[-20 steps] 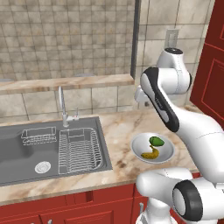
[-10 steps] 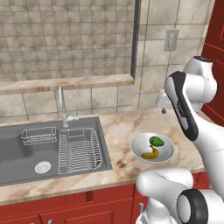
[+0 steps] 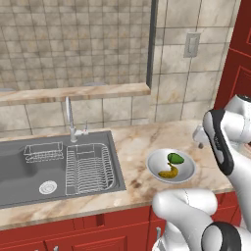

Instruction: Dump the avocado and banana from the bowl so the bowl can be washed. Place the bowl in the sink after clearing the leftovers.

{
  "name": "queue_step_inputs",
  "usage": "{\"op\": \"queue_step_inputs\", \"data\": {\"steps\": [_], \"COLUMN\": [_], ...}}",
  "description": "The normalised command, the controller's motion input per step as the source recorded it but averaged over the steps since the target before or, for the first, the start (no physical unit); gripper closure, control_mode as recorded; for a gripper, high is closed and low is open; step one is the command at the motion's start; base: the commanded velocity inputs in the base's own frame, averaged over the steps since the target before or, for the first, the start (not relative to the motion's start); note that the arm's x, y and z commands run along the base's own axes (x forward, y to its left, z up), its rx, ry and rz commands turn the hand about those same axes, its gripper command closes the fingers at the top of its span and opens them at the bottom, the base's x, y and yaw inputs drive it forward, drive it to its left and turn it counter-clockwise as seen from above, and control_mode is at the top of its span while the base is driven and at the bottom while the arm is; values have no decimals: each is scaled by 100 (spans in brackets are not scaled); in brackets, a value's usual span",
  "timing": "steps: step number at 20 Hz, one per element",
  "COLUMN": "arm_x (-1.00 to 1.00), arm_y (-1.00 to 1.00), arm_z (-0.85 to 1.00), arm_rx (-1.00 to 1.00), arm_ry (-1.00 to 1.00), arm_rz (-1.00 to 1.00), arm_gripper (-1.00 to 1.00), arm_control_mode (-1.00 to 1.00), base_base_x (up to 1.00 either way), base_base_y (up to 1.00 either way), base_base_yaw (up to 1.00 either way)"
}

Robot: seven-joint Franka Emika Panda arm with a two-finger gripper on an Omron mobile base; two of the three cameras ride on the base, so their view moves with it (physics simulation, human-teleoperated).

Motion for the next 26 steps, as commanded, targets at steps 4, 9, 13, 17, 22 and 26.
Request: {"op": "queue_step_inputs", "data": {"steps": [4,9,13,17,22,26], "arm_x": [24,21,3,11,14,23], "arm_y": [7,3,-10,0,0,0], "arm_z": [-60,-40,-24,-54,-24,-31], "arm_rx": [5,6,-3,-6,0,0], "arm_ry": [-1,-6,-1,4,14,13], "arm_rz": [-4,0,1,1,0,0], "arm_gripper": [-100,-100,-100,-100,-100,-100], "arm_control_mode": [-100,-100,-100,-100,-100,-100], "base_base_x": [0,0,0,0,0,0], "base_base_y": [0,0,0,0,0,0], "base_base_yaw": [0,0,0,0,0,0]}}
